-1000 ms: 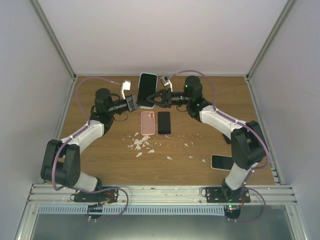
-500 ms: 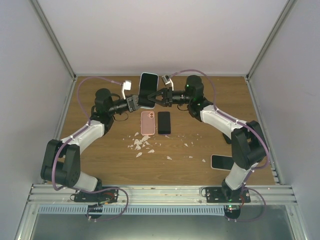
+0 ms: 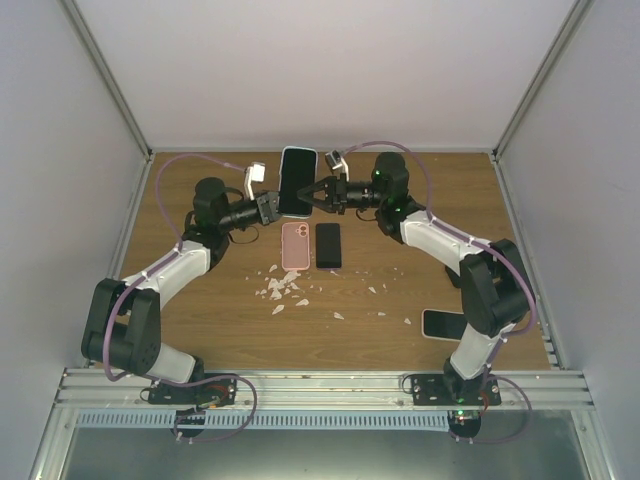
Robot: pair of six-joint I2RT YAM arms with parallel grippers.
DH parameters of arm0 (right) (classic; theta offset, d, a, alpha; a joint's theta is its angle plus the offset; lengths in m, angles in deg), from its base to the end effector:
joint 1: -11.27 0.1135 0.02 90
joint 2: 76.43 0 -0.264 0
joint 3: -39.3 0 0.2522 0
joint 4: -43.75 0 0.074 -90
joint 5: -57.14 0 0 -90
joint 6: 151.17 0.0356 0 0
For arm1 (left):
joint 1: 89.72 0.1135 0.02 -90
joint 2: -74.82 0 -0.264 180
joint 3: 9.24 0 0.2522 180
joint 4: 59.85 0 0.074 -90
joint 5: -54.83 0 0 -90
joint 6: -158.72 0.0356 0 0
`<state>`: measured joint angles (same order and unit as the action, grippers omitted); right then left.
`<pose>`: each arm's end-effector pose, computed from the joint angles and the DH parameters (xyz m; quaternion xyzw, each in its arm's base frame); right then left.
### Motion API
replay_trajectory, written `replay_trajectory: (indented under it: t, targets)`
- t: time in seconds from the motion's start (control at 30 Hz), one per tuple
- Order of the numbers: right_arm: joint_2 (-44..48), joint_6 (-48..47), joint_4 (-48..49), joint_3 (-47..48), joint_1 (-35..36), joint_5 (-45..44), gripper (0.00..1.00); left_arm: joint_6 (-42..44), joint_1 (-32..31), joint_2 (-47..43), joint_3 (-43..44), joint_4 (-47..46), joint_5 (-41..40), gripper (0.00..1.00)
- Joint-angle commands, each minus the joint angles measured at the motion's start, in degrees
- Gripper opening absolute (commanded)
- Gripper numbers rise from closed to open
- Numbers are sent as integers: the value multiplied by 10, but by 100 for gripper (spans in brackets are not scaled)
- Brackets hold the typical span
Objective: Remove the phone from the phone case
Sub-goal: Remove the phone case from the phone, then place the phone at the center of the board.
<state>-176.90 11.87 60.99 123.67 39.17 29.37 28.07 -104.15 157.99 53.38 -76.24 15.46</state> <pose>0.3395 0.2154 0.3050 -0.1107 0.6951 0.7018 0.1101 0.3041 -0.1067 0.2801 0.1334 0.7108 -0.5623 0.4010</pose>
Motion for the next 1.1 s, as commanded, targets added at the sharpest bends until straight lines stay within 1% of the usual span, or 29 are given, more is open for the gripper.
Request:
replay_trajectory:
  t: [0.0, 0.07, 0.27, 0.47, 0.67, 0.9, 1.07]
  targets:
    - [15, -4, 49, -3, -17, -24, 2, 31, 0, -6, 12, 17, -2, 0]
    - [21, -13, 49, -6, -17, -21, 0, 31, 8, -3, 14, 25, -10, 0]
    - [36, -31, 55, -21, -17, -11, 1, 25, 25, -3, 15, 37, -26, 0]
    - [63, -76, 31, -41, -17, -4, 1, 21, 39, -6, 14, 39, -31, 0]
    - [89, -169, -54, -33, -25, 5, 0, 18, 53, -6, 14, 40, -33, 0]
    - [115, -288, -166, -29, -61, 27, 0, 18, 69, -17, 9, 42, -33, 0]
    - [137, -361, -264, -41, -91, 28, 1, 13, 79, -16, 9, 39, -32, 0]
